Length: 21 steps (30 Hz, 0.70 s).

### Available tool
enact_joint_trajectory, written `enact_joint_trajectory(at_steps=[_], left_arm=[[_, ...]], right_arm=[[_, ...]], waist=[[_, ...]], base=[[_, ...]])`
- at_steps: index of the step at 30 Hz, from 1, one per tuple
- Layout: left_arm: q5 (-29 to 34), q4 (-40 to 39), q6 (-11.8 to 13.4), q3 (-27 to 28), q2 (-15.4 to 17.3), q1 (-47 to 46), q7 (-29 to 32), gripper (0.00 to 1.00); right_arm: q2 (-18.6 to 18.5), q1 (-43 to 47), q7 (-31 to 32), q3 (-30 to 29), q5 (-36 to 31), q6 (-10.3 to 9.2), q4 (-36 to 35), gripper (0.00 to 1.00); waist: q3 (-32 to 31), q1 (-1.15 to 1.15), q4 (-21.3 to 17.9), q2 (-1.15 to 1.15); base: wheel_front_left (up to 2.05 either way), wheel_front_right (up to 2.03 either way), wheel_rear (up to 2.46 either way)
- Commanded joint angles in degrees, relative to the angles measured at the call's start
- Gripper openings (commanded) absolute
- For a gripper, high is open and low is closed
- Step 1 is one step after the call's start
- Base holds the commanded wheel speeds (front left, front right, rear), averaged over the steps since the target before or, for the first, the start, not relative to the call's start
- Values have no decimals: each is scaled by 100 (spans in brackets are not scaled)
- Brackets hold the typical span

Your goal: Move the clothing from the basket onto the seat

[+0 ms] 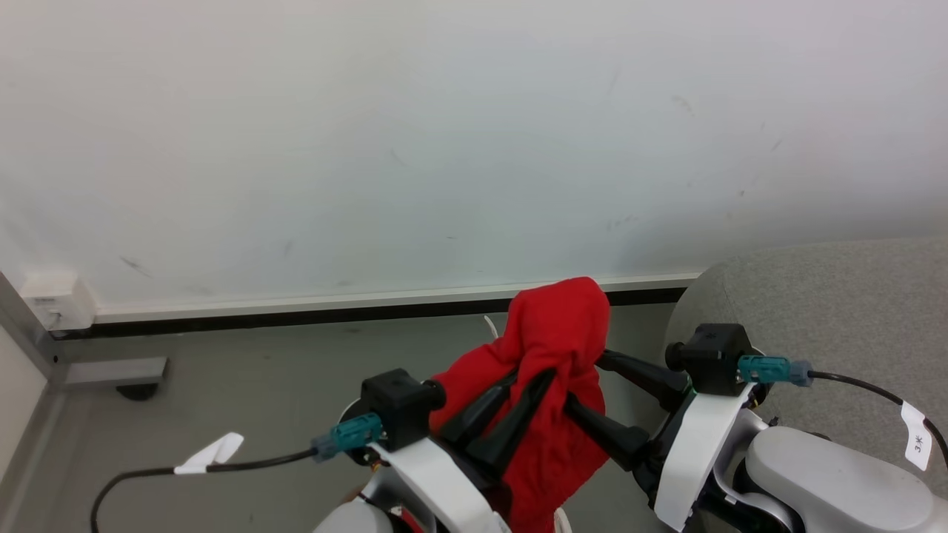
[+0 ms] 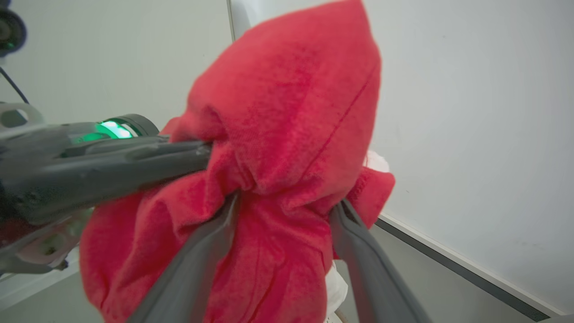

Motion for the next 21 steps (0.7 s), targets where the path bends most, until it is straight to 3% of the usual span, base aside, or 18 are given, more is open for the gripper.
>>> enact_joint_trajectory(at_steps=[1, 2, 4, 5, 21], left_arm=[[-58, -54, -50, -43, 6, -83, 12, 0], [-95, -58, -52, -64, 18, -89, 6, 0], [-164, -71, -54, -119, 44, -110, -4, 0], [-186, -77, -54, -141, 57, -122, -12, 0], [-36, 233, 143, -125, 246, -91, -219, 0]], right_arm=[[29, 61, 19, 4, -4, -12, -46, 100], [31, 79, 44, 5, -22, -11, -60, 97], [45, 112, 50, 7, -20, -11, -96, 47], [54, 123, 87, 5, -23, -11, -135, 0], [110, 118, -326, -8, -205, -11, 42, 0]], waist=[[-3, 0, 2, 0], [-5, 0, 4, 0], [-5, 0, 6, 0], [-4, 0, 7, 0], [44, 0, 109, 0]], base=[[0, 0, 0], [0, 0, 0], [0, 0, 0], [0, 0, 0], [0, 0, 0]])
